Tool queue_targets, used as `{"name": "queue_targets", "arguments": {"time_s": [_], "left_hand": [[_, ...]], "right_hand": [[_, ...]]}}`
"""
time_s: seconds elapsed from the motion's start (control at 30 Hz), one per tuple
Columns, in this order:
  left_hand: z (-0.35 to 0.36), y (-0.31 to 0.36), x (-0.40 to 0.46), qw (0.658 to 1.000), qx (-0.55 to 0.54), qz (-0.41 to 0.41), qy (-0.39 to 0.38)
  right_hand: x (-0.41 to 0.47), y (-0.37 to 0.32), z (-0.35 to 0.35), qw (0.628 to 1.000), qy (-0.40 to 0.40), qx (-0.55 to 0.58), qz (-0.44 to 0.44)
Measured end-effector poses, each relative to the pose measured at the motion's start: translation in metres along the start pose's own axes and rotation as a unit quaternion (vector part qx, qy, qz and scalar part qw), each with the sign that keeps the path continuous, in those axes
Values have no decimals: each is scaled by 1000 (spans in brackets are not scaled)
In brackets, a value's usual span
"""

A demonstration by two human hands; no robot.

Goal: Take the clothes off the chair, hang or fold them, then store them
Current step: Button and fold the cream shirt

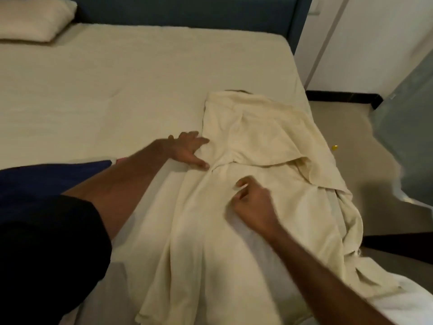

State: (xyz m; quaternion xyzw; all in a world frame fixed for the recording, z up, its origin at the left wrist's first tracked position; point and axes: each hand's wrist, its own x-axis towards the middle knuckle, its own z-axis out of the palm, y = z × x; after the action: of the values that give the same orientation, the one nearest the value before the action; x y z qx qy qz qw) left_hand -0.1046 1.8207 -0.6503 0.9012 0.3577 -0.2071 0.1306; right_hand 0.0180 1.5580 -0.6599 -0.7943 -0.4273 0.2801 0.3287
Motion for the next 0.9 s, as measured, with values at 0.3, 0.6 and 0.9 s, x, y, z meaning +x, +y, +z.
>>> {"name": "queue_targets", "arguments": {"time_s": [0.3,0.6,0.9], "left_hand": [[11,22,-10,983,110,97,110],[27,10,-24,997,28,70,-13],[15,31,-19,998,11,54,14]], "right_hand": [[-36,-31,66,960,-134,181,167],[-87,-26,58,933,-126,287,175],[-111,2,-6,964,-227,75,117]]}}
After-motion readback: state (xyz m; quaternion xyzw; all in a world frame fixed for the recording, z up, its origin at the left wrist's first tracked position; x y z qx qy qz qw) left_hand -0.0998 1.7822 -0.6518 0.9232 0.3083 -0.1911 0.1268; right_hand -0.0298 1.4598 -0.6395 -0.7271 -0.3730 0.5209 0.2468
